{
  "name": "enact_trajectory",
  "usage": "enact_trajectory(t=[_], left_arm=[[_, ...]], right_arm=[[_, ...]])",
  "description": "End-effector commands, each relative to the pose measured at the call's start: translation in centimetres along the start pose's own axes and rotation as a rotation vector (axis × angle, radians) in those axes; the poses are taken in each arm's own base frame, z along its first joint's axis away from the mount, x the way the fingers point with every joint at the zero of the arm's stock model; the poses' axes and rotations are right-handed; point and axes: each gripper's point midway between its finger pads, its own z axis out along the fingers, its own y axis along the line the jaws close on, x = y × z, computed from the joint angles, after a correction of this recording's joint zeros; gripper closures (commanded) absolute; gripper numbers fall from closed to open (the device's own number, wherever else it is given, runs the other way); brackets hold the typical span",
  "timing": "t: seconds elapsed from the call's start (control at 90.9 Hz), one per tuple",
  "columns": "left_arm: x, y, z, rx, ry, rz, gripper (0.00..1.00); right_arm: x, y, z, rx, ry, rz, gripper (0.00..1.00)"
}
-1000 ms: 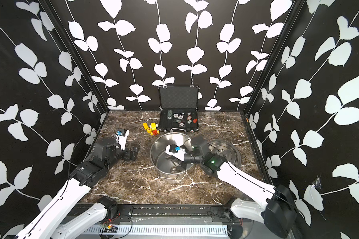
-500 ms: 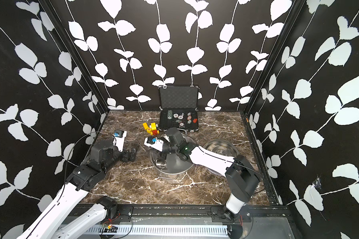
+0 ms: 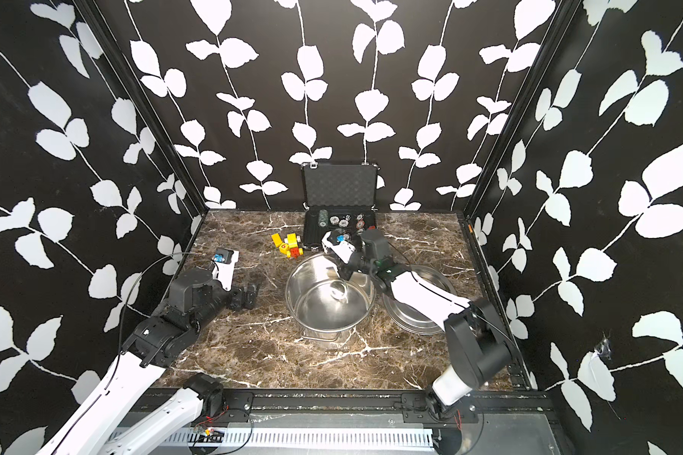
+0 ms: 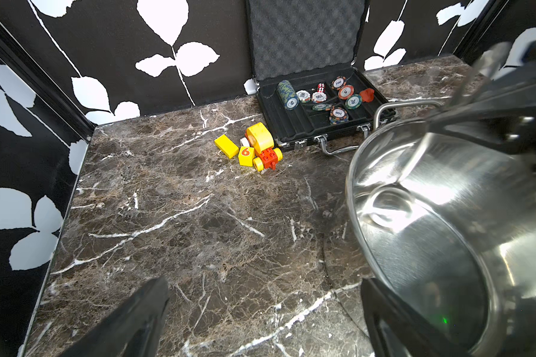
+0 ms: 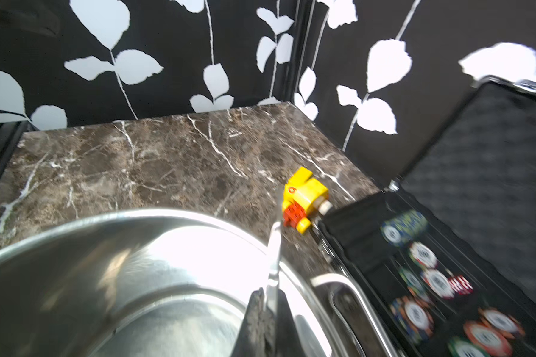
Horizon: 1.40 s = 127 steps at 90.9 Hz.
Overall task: Stir the soup with a spoon
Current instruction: Stir the soup in the pan with a stick.
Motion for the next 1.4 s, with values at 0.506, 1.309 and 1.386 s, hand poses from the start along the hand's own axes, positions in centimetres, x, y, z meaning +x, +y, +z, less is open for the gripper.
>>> enact_trajectory(t=[0.506, 1.309, 1.386], left_arm=[[-1.3, -0.4, 0.8, 0.009, -0.015, 0.027, 0.01], [-0.7, -0.1, -0.3, 0.003, -0.015, 0.03, 0.01], [-0.6, 0.0, -0.5, 0.004, -0.013, 0.032, 0.01]], right_arm=[[-2.2, 9.2, -8.8, -0.12, -0.067, -0.059, 1.0], [-8.2, 13.1, 5.0, -0.321, -0.166, -0.246, 1.0], [-7.9, 11.2, 5.5, -0.297, -0.164, -0.227, 1.0]])
